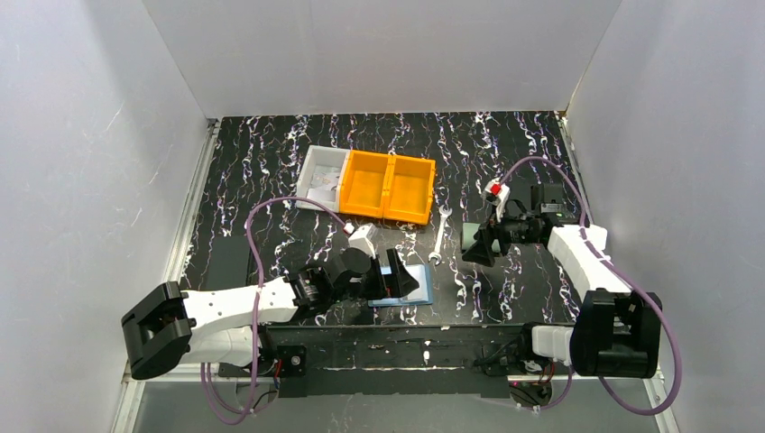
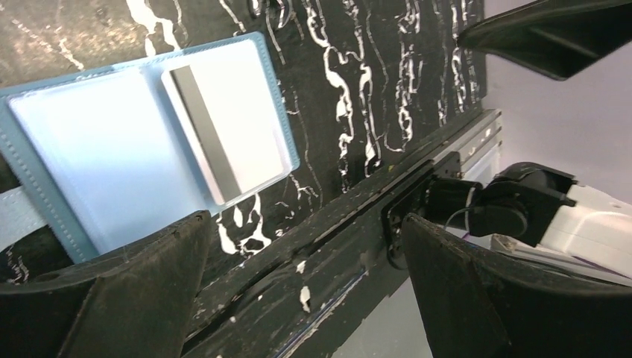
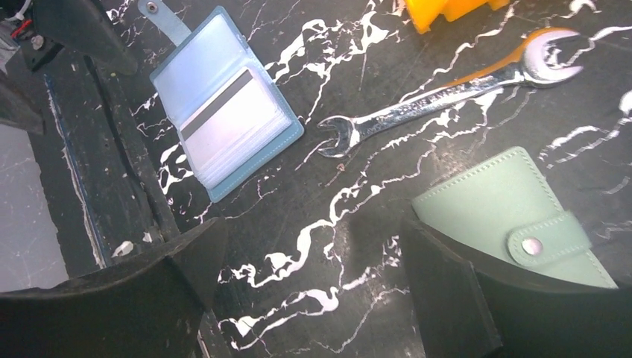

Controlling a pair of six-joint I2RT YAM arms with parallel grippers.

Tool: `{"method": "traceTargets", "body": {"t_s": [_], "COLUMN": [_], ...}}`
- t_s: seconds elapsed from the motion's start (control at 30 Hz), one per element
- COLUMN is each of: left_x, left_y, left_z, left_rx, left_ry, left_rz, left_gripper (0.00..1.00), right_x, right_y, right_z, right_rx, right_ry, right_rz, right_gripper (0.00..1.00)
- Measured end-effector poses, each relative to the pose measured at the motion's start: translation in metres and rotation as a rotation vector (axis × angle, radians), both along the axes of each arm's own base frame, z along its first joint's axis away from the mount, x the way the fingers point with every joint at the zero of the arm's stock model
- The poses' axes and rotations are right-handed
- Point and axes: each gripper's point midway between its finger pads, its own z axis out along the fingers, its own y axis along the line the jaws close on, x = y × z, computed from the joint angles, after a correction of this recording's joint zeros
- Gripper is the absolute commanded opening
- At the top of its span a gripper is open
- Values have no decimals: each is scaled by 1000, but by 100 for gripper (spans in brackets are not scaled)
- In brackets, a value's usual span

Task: Take the credit cards out of the card holder
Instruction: Remove the credit card from the card holder.

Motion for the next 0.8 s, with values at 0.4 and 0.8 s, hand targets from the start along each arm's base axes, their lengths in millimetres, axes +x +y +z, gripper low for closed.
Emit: {"method": "traceTargets", "body": {"t_s": [0.4,0.8], "left_x": [2,10], "left_y": [-20,-27], "left_z": [11,-19], "left_rx": [-55,60], "left_ry": [-11,23], "left_rz": [-48,-42], "left_gripper": [97,57], "right_x": [-12,-25], "right_y": [34,64], "right_z": [-28,-36], "right_rx": [-127,-101], "right_ry": [90,200], "right_rz": [90,123], "right_gripper": [73,20]}}
